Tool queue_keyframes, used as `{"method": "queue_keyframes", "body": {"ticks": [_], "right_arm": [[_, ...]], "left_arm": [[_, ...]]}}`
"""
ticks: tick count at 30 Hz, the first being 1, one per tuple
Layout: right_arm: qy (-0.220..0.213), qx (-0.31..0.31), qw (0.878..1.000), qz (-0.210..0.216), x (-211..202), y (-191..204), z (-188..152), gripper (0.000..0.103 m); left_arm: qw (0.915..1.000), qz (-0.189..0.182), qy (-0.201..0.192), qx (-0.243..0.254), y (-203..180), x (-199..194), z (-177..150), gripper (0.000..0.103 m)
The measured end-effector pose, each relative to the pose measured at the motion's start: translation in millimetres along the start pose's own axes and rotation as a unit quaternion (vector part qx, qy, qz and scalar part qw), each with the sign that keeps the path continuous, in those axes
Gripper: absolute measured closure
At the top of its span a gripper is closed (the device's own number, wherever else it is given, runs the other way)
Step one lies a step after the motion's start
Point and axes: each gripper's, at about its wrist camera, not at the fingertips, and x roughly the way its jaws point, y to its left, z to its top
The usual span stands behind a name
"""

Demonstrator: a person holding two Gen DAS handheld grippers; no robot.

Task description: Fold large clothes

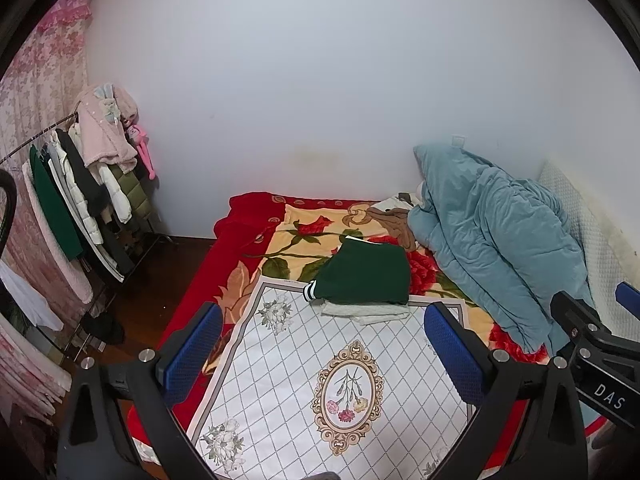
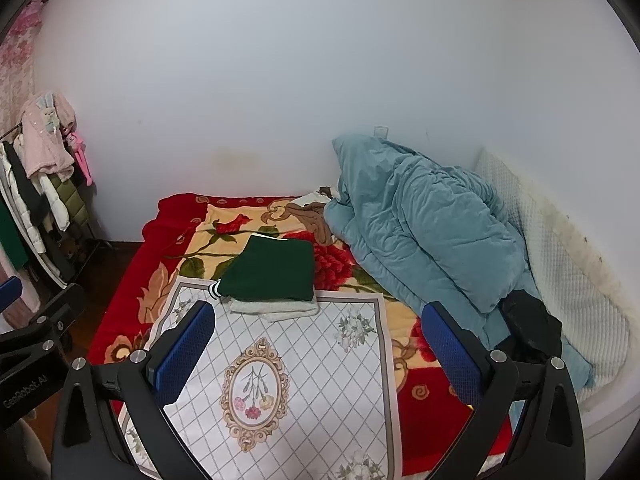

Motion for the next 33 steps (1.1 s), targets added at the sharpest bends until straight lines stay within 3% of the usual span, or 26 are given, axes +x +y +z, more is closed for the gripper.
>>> {"method": "queue_keyframes", "body": {"ticks": [33], "right_arm": [[-0.005, 0.009, 1.0, -0.004, -11.1, -1.3, -16.0, 0.0]], "left_arm": [[1.0, 0.008, -0.006, -0.002, 1.5, -2.3, 4.0, 0.0]]}}
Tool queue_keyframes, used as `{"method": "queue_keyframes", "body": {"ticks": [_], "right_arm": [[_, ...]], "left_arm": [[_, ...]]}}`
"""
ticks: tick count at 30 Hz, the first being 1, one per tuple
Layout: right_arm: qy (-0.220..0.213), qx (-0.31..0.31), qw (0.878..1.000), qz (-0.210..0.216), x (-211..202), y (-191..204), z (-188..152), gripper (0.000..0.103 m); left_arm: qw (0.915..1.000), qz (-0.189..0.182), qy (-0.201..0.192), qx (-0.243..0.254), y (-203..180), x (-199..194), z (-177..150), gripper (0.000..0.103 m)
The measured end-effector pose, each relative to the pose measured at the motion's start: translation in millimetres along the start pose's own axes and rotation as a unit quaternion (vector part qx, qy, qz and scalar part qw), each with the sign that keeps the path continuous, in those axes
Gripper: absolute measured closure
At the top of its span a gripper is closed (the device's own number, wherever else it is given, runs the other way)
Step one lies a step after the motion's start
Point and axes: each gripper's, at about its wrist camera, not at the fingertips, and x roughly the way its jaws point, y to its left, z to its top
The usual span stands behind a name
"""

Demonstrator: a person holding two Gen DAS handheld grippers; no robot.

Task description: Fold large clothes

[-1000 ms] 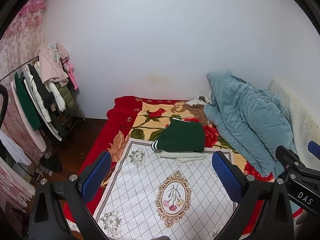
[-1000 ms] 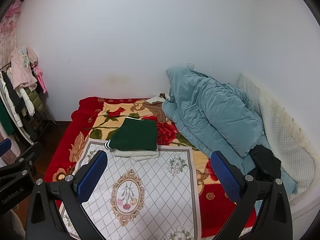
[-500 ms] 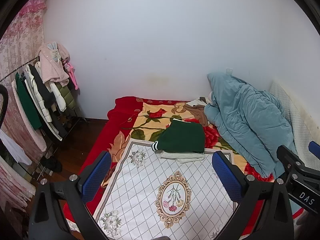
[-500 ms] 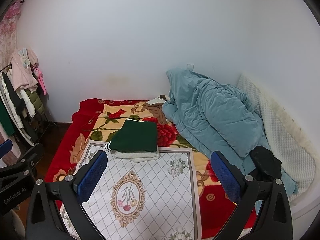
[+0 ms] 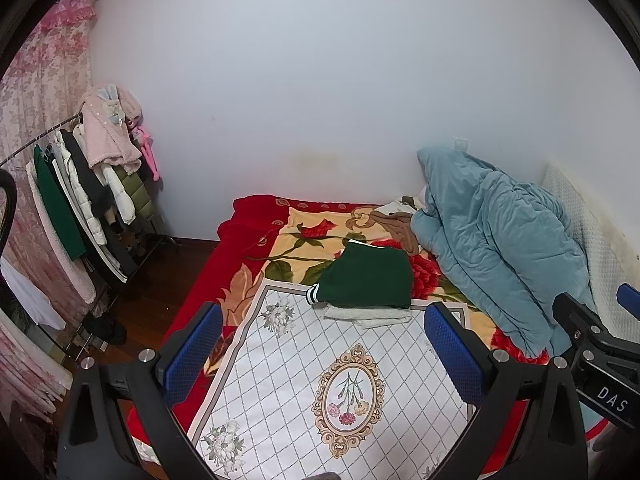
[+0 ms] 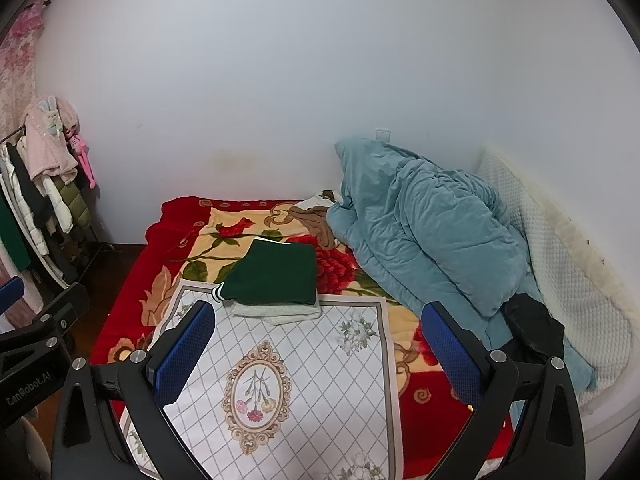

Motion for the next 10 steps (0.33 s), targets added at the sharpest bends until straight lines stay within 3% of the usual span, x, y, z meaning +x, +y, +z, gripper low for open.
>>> {"method": "queue_keyframes", "body": {"ticks": [10], "right_arm": [[0.002, 0.001, 1.0, 0.0, -1.6, -2.6, -3.7, 0.0]], "left_arm": [[1.0, 0.004, 0.004, -0.006, 1.9, 2.8, 2.0, 0.0]]}}
